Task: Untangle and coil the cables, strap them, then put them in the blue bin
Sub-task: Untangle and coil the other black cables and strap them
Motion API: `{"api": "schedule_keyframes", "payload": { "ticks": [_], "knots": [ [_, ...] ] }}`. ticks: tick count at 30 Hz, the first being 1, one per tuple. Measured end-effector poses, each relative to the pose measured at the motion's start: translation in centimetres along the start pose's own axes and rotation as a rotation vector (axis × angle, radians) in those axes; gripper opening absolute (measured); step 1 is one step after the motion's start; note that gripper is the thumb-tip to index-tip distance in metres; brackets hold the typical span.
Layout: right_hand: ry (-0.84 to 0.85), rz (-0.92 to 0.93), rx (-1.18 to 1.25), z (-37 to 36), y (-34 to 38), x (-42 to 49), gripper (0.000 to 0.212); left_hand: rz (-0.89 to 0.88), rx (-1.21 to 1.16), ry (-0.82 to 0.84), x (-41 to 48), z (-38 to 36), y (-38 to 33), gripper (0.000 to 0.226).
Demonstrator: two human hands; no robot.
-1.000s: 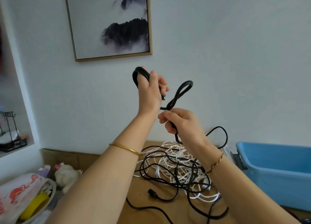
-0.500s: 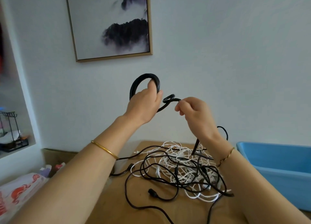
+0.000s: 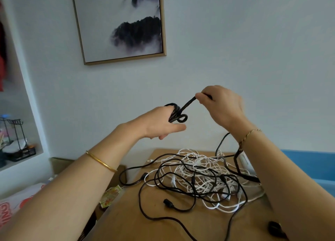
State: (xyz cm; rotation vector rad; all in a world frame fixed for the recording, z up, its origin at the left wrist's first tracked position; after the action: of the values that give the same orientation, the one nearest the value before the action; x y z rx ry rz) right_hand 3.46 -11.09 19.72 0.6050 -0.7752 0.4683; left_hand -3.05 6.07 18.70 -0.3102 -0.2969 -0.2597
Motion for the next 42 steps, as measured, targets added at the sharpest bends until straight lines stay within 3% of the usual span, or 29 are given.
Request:
{"api": "schedule_keyframes", "payload": {
  "ticks": [6, 8, 11, 14, 16, 18, 22, 27, 33, 36, 39, 42],
  "knots": [
    [0.051, 0.032, 0.078, -0.7, -0.7, 0.6, 0.022, 0.055, -0.142, 0.123, -0.1, 0.1, -0.1, 0.025],
    [-0.069, 0.24, 0.003, -1.1, -0.9, 0.4, 0.021, 0.062, -0.243, 0.142, -0.2, 0.4, -0.1, 0.031],
    [-0.324, 0.524, -0.207, -1.7, -1.0, -0.2, 0.038, 0.022, -0.46, 0.162, -0.2, 1.0, -0.5, 0.037],
    [-0.54, 0.559, -0.212, -2.4, -0.5, -1.0, 0.017, -0.02, -0.676, 0.219, -0.3, 1.4, -1.2, 0.044],
    [-0.585, 0.565, -0.155, -2.9, -0.5, -1.0, 0.007, -0.023, -0.723, 0.272, -0.3, 1.4, -1.4, 0.049],
    [-0.525, 0.571, -0.065, -3.2, -0.7, -0.7, 0.009, -0.015, -0.735, 0.295, -0.4, 1.3, -1.3, 0.052],
    [-0.191, 0.514, 0.181, -2.9, -0.5, -0.4, 0.024, -0.001, -0.776, 0.29, -0.3, 1.5, -0.7, 0.054],
    [-0.016, 0.427, 0.243, -2.4, 0.0, 0.4, 0.022, 0.019, -0.855, 0.261, 0.0, 1.9, -0.1, 0.043],
    [0.32, 0.272, 0.404, -2.3, 0.3, 0.4, 0.015, 0.08, -0.822, 0.047, 0.5, 3.2, 0.8, 0.04],
    [0.466, 0.169, 0.595, -2.0, 1.1, -0.2, 0.017, 0.103, -0.822, -0.083, 0.5, 3.2, 1.0, 0.04],
    [0.433, 0.139, 0.677, -1.9, 1.8, -0.6, 0.022, 0.154, -0.693, -0.167, 0.2, 2.9, 1.1, 0.04],
    [0.197, 0.134, 0.703, -1.3, 2.3, -0.3, 0.02, 0.175, -0.578, -0.146, -0.1, 2.4, 1.4, 0.04]
  ]
}}
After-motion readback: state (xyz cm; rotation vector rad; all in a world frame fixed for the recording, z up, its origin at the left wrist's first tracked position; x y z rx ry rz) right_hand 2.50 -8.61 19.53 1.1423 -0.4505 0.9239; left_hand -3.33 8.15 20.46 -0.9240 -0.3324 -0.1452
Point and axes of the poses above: each hand's wrist, its own x-axis towards the middle knuckle, its own z-axis out of the back of the hand, y = z × x, the point moved 1 cm from there along x, towards the middle knuckle, and after that the axes turned 5 degrees about -z, right-handed, at the moved point
